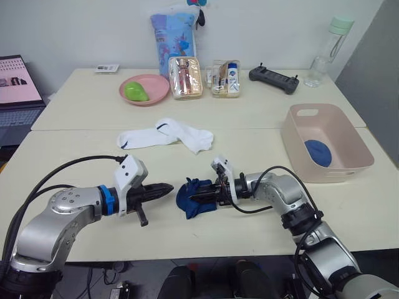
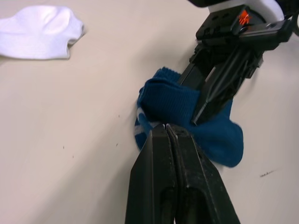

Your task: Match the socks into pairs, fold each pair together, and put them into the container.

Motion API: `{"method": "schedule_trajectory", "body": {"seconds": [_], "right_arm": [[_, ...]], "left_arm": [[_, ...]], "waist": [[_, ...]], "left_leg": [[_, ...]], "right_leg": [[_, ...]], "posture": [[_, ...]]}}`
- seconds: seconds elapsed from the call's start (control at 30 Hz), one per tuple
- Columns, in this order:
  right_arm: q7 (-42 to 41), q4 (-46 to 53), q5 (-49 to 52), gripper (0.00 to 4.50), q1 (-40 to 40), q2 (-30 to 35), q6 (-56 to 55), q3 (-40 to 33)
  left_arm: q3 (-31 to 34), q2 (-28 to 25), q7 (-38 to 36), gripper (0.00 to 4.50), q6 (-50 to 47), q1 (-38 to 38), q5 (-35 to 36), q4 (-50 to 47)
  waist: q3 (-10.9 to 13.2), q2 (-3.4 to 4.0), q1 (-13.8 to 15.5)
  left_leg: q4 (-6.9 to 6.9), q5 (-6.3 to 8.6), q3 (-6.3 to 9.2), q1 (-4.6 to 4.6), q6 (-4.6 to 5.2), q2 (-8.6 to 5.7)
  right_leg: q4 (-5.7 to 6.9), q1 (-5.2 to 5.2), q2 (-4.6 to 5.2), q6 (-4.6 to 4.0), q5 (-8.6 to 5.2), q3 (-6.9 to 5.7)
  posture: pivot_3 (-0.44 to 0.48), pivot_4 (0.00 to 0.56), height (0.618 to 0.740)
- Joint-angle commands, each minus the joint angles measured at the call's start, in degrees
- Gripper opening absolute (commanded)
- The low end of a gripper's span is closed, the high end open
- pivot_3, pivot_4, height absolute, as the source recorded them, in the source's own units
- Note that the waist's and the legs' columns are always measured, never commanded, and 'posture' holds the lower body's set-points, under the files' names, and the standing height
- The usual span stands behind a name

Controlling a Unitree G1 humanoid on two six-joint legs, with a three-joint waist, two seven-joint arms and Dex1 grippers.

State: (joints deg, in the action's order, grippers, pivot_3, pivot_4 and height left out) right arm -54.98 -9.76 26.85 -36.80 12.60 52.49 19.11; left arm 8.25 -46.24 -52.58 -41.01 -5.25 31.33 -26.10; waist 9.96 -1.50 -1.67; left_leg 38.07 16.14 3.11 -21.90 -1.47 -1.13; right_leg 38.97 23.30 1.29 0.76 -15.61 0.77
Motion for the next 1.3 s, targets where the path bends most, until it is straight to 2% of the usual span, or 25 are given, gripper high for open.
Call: {"method": "schedule_trajectory", "body": {"seconds": [0.03,0.1,0.27,0.47,0.57,0.7,0.87,1.3], "right_arm": [[-0.9,4.8,4.4,2.86,-1.4,0.4,3.5,-4.2],[-0.8,6.2,7.0,3.51,-2.0,0.8,6.2,-6.7],[1.1,11.0,13.0,3.51,-2.8,3.7,13.3,-13.7],[5.9,10.3,6.4,3.51,-0.3,8.1,9.7,-10.6],[6.8,10.7,6.2,3.51,0.8,8.4,10.6,-10.0],[7.3,11.5,6.8,3.51,2.3,7.8,12.2,-8.9],[8.6,5.6,5.0,3.51,1.4,5.4,12.6,-7.4],[7.7,-0.4,5.5,3.51,-2.6,-1.8,14.7,-4.0]], "left_arm": [[0.6,-0.4,0.0,0.0,0.5,-2.6,1.3,-1.4],[-0.5,0.0,-0.1,0.0,1.4,-4.1,0.8,-0.5],[-5.9,3.0,-0.4,0.0,2.6,-9.1,-0.1,0.8],[-14.0,3.3,-0.7,0.0,8.2,-7.3,-7.6,4.5],[-17.1,0.2,-1.4,0.0,13.9,-4.1,-14.5,8.9],[-16.0,1.5,-0.3,0.0,16.6,-2.1,-15.0,11.4],[-17.6,2.7,-0.1,0.0,18.4,0.3,-16.7,12.3],[-15.9,4.7,1.3,0.0,16.4,0.5,-15.9,10.2]], "waist": [[0.0,0.0,0.0],[0.0,0.0,0.0],[0.0,0.0,0.1],[0.0,0.0,-0.1],[0.0,0.01,-0.4],[0.0,0.02,-0.1],[0.0,0.03,0.0],[-0.1,0.04,-0.1]], "left_leg": [[0.0,0.0,0.01,0.0,0.0,0.0],[0.0,0.0,0.0,0.0,0.0,0.0],[0.01,0.0,0.01,-0.03,0.0,-0.03],[-0.03,0.0,-0.02,0.0,0.0,-0.02],[-0.05,0.0,-0.07,0.02,0.01,-0.01],[-0.04,0.0,-0.04,-0.02,0.01,0.03],[-0.04,0.0,-0.05,0.01,0.01,0.02],[-0.04,0.0,-0.03,0.08,0.01,0.02]], "right_leg": [[0.0,0.0,0.0,0.0,0.0,-0.01],[0.0,-0.01,0.0,0.0,0.0,0.0],[-0.01,-0.02,0.0,0.0,0.0,0.0],[-0.01,0.0,-0.01,0.0,0.0,0.03],[0.02,0.02,-0.02,0.0,0.0,0.07],[0.0,0.04,-0.03,0.0,0.0,0.03],[-0.01,-0.01,-0.01,0.0,0.0,0.03],[0.02,-0.04,-0.01,0.0,0.0,0.01]], "posture": [[0.0,0.15,0.74],[0.0,0.15,0.74],[0.0,0.15,0.74],[0.0,0.15,0.74],[0.0,0.15,0.74],[0.0,0.15,0.74],[0.0,0.15,0.74],[0.0,0.15,0.74]]}}
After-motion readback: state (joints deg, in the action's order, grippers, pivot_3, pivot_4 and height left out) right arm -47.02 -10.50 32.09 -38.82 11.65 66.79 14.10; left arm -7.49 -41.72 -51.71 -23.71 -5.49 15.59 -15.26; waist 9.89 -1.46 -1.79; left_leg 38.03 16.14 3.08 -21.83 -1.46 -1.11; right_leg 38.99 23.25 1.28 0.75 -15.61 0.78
